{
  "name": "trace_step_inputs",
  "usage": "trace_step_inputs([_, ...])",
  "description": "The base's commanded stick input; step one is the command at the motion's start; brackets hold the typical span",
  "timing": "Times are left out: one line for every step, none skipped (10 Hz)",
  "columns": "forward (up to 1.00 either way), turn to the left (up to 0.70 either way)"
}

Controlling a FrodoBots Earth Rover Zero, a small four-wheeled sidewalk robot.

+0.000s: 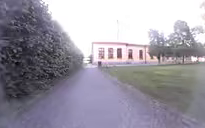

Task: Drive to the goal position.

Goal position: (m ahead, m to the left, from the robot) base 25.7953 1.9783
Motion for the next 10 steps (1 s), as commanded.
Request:
trace_step_inputs([0.85, 0.00])
trace_step_inputs([0.85, 0.00])
trace_step_inputs([0.85, 0.00])
trace_step_inputs([0.85, 0.00])
trace_step_inputs([0.85, 0.00])
trace_step_inputs([0.85, 0.00])
trace_step_inputs([0.85, 0.00])
trace_step_inputs([0.85, 0.00])
trace_step_inputs([0.85, 0.00])
trace_step_inputs([0.85, 0.00])
